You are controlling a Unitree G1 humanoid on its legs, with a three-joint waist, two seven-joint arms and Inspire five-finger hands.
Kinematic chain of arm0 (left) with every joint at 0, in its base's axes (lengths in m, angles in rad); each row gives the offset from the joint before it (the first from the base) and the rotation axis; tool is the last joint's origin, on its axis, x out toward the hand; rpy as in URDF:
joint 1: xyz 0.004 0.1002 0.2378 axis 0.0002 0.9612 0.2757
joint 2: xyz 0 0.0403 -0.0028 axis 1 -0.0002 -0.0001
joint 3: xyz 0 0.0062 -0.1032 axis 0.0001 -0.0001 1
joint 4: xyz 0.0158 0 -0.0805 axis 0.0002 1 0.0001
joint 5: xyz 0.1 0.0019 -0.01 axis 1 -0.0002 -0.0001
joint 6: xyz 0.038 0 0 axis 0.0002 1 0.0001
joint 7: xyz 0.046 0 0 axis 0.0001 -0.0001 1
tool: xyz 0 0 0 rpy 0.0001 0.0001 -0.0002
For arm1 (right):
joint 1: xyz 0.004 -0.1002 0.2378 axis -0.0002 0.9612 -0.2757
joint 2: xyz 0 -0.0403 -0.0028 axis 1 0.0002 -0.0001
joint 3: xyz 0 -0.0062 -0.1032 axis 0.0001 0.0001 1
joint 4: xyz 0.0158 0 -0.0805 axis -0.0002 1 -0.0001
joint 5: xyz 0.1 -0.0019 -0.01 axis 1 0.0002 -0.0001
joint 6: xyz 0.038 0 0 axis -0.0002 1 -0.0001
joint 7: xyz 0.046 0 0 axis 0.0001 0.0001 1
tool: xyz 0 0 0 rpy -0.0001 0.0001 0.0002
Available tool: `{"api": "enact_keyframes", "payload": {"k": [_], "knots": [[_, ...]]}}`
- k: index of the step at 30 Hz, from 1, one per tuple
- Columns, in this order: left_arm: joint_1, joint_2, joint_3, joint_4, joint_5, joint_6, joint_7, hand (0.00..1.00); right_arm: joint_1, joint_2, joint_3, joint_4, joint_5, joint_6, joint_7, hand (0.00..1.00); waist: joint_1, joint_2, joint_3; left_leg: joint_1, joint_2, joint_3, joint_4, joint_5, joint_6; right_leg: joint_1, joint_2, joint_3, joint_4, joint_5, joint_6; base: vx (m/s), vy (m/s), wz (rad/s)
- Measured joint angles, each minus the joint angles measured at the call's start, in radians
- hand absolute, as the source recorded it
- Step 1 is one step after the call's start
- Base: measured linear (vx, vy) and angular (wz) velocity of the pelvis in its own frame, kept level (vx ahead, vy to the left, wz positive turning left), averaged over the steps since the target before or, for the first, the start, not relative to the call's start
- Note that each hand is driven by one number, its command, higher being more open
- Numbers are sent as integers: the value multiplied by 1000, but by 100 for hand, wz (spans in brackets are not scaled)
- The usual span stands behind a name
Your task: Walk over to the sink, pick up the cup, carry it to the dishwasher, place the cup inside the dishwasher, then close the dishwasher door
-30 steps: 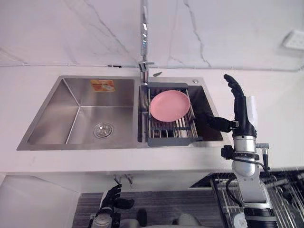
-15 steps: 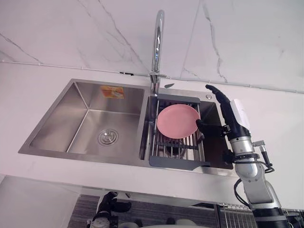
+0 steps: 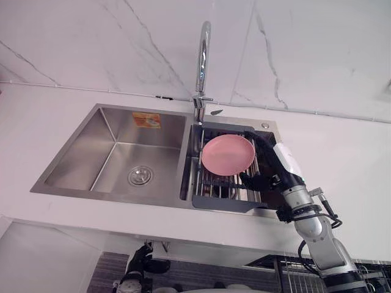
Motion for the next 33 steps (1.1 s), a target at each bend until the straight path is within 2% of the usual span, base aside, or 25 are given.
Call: {"api": "enact_keyframes", "payload": {"k": [6,22,33], "knots": [[-1,1,-10,-3,11,-6,-2,90,-44,-29,59,84,-72,4,-4,90,1,2,-1,-21,0,-13,0,0,-1,-15,0,-13,-9,1,0,49,-10,6],[-1,0,-18,-11,11,-7,1,90,-99,-45,61,185,-238,34,-65,90,16,2,-1,-38,-2,-34,5,2,-3,-18,-3,-34,-10,1,0,-9,-7,3],[-1,1,-28,-20,11,-10,0,90,-205,-97,122,288,-329,40,-71,90,19,2,-1,-44,-6,-45,5,4,-3,-18,-3,-46,-18,1,0,4,-4,2]]}}
